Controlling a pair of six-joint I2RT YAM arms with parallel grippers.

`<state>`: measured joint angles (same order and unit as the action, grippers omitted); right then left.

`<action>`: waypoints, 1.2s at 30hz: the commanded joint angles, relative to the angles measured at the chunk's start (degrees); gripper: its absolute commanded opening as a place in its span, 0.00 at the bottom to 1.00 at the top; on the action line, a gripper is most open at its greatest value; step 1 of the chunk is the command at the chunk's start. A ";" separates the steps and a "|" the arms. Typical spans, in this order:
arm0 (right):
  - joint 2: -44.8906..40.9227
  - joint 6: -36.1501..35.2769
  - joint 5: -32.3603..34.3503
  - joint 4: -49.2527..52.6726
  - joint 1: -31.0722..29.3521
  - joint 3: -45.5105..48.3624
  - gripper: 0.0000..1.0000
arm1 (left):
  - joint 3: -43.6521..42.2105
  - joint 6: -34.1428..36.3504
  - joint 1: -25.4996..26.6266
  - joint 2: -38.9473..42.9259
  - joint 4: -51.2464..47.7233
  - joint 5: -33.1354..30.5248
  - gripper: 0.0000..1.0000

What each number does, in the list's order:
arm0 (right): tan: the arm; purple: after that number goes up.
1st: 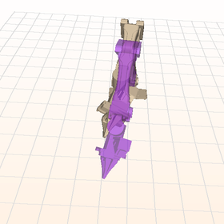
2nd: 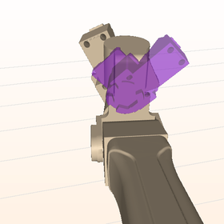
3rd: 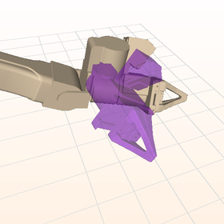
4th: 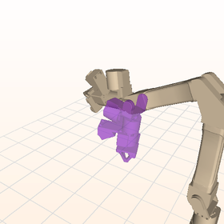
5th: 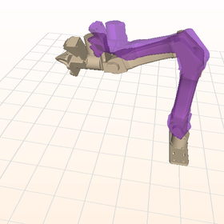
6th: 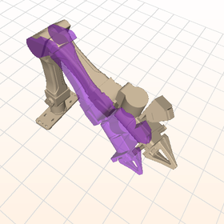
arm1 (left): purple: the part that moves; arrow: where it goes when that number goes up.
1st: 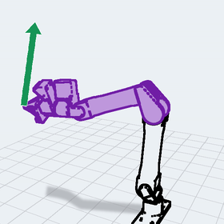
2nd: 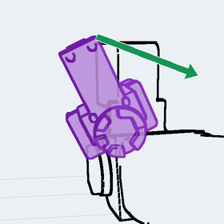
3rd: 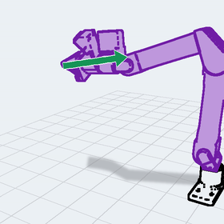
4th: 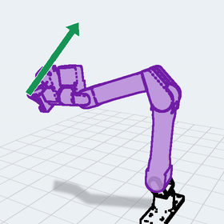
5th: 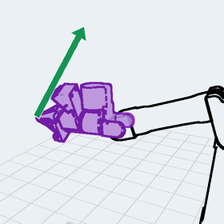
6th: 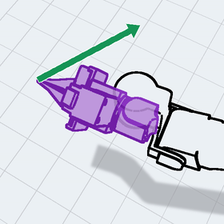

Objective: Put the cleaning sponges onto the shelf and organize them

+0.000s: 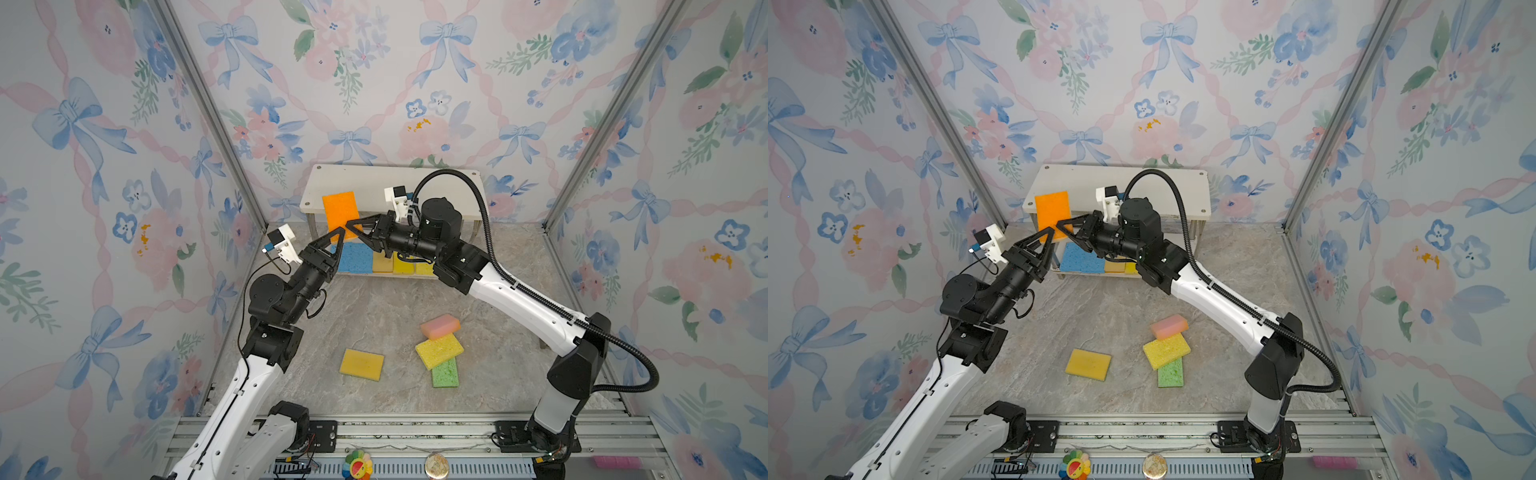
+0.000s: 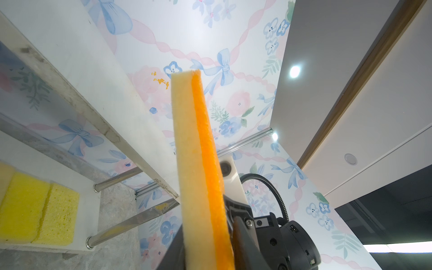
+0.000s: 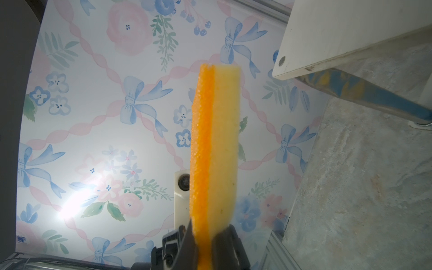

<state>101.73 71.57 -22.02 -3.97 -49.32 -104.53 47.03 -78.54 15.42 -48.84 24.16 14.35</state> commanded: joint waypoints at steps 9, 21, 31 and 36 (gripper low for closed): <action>-4.13 -4.19 -2.02 2.89 -0.08 -0.10 0.40 | 0.79 0.76 -2.89 0.36 0.57 3.29 0.00; -18.02 -18.67 -5.52 24.57 15.03 4.25 0.55 | 29.69 20.55 -16.66 -19.33 -28.66 22.34 0.00; -18.44 -21.24 -9.59 30.49 18.12 0.90 0.57 | 47.17 25.42 -22.46 -36.07 -36.38 29.82 0.00; -17.84 -21.95 -10.05 31.77 18.29 0.64 0.57 | 50.32 24.08 -23.24 -39.85 -36.38 31.88 0.00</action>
<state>83.42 51.29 -30.44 25.71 -31.46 -102.24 95.18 -55.46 -7.75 -88.27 -11.53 42.65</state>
